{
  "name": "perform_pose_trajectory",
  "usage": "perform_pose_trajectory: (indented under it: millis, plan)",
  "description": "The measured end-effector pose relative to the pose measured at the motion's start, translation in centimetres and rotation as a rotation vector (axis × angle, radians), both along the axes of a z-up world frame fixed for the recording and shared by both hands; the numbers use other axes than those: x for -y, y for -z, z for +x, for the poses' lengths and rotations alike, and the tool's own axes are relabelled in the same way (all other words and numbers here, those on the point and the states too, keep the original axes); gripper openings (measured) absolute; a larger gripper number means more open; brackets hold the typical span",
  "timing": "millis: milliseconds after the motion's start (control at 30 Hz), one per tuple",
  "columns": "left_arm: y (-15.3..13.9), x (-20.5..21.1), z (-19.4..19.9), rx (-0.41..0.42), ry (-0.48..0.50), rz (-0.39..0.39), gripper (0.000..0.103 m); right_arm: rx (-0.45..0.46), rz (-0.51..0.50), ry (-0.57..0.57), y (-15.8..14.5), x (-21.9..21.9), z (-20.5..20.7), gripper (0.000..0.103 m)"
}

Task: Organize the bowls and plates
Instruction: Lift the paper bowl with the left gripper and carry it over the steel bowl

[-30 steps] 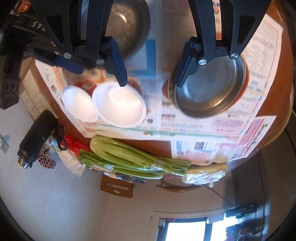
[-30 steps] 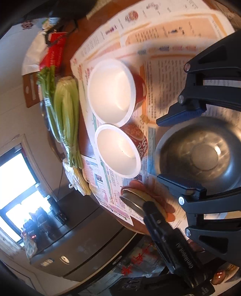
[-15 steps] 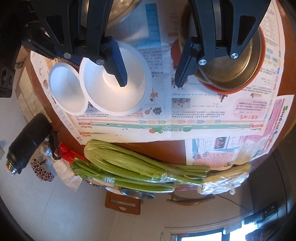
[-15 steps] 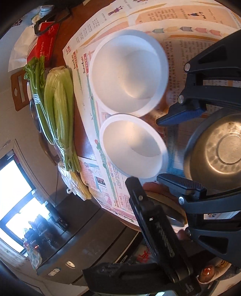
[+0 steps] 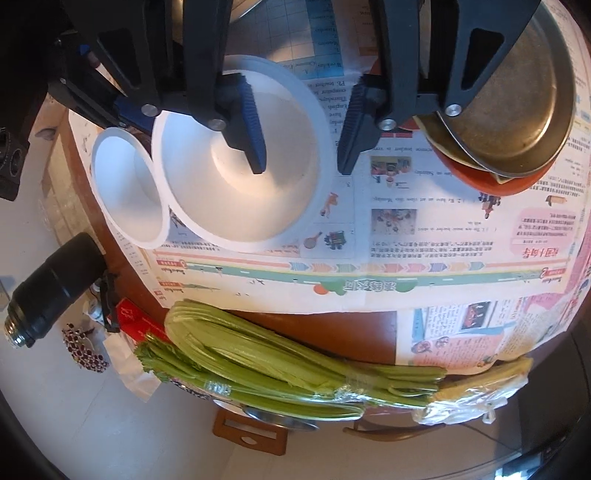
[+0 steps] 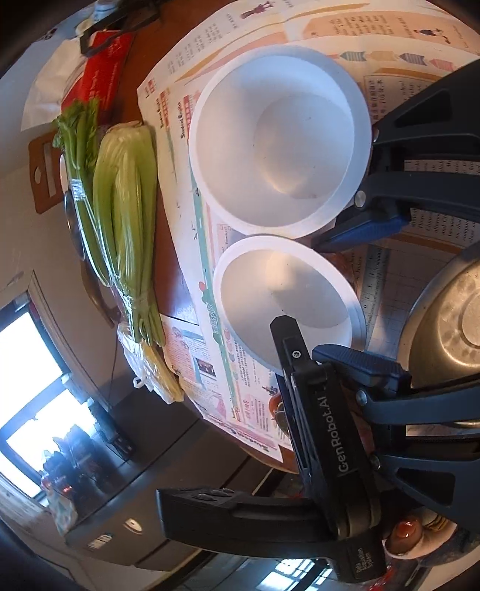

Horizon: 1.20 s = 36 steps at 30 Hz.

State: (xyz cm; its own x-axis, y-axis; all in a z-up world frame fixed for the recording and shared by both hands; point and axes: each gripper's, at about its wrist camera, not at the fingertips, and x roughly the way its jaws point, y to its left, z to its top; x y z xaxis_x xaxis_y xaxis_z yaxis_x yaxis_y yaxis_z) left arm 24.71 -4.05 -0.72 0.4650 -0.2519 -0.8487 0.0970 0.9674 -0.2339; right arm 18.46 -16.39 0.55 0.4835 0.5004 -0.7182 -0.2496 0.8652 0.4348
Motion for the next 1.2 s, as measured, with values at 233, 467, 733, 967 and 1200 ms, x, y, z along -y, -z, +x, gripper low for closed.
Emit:
perform_pose_trajectory:
  millis: [233, 467, 733, 967, 1200]
  plan:
    - [-0.6, -0.2, -0.3, 0.009, 0.008, -0.022, 0.037, 0.059, -0.06, -0.016, -0.6, -0.8, -0.4, 0.05]
    - [-2.5, 0.1, -1.9, 0.052, 0.022, -0.02, 0.037, 0.091, -0.065, -0.012, -2.0, -0.5, -1.3, 0.05]
    - [-4.6, 0.2, -4.3, 0.103, 0.017, -0.014, 0.036, 0.137, -0.055, -0.02, -4.0, -0.3, -3.0, 0.05]
    - [-6.4, 0.4, -6.8, 0.142, 0.014, -0.005, 0.036, 0.176, -0.055, -0.032, -5.6, -0.2, -5.1, 0.05]
    - [-8.6, 1.0, -9.3, 0.186, 0.013, 0.006, 0.036, 0.217, -0.05, -0.038, -7.5, 0.2, -7.4, 0.05]
